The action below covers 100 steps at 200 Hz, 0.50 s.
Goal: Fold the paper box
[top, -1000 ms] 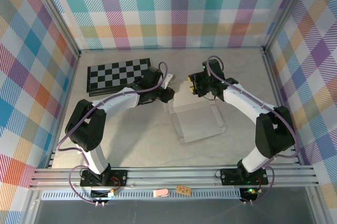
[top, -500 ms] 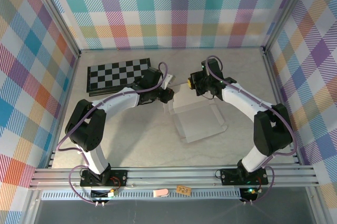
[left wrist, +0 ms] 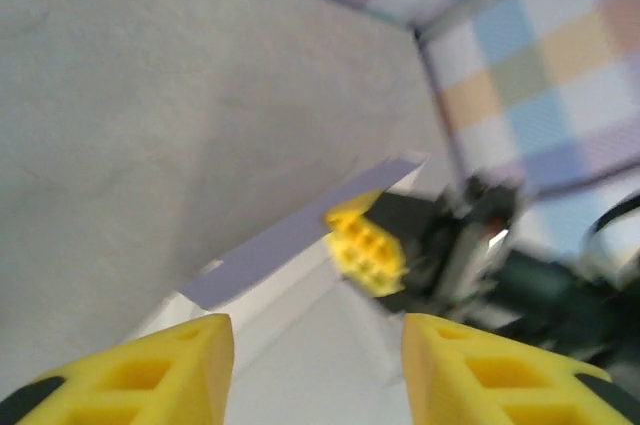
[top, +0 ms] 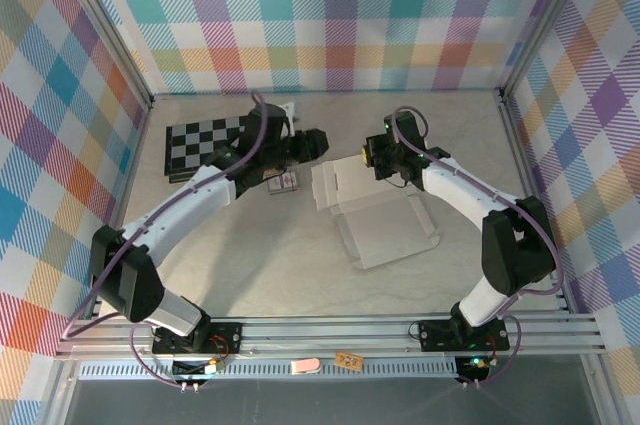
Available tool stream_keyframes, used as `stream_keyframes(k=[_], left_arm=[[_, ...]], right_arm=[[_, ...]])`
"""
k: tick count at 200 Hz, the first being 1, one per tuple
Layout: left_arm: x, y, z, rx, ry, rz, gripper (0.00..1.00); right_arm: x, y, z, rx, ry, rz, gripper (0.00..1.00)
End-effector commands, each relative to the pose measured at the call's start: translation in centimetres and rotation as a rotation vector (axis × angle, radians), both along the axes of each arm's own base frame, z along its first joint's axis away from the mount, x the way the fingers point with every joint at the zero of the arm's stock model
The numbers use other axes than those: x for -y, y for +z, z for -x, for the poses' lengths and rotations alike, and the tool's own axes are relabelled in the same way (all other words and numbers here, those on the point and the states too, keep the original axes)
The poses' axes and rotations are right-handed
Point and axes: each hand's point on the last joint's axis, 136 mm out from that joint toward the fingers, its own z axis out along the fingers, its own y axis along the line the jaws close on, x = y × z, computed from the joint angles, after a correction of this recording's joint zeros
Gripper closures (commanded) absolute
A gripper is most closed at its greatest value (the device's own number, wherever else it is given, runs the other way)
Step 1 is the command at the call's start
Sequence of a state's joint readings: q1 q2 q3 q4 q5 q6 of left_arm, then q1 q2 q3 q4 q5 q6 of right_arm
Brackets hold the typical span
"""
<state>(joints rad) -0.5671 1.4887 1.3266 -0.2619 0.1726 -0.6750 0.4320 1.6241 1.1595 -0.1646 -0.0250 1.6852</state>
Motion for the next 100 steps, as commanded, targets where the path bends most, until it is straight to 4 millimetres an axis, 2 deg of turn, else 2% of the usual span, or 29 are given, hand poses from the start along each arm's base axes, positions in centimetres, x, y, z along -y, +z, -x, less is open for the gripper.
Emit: stream_keyframes(k=[1,23,37,72,100], left_arm=[[-1.4,-1.7,0.1,-0.350,0.278,0.184,0.58],[-0.4,-1.8,-0.9,-0.442,0.314,0.198,0.60],[-0.1,-3.0,-1.3,-0.514,0.342,0.169,0.60],[1.4,-5.9,-2.8,-0.560,0.353,0.194,0.59],[1.9,-6.9,-3.8,-0.553,0.362,0.194,0.59]], right_arm=[[0.3,2.6,-0.6,0.042,-0.051,-0.040,1.00],[0.5,2.8,-0.6,0.038,-0.057,-0.034,1.00],[0.4,2.7,-0.6,0.035,-0.060,-0.042,1.00],[0.5,2.9,-0.4,0.036,-0.059,-0.047,1.00],[0.5,2.8,-0.3,0.036,-0.059,-0.050,1.00]])
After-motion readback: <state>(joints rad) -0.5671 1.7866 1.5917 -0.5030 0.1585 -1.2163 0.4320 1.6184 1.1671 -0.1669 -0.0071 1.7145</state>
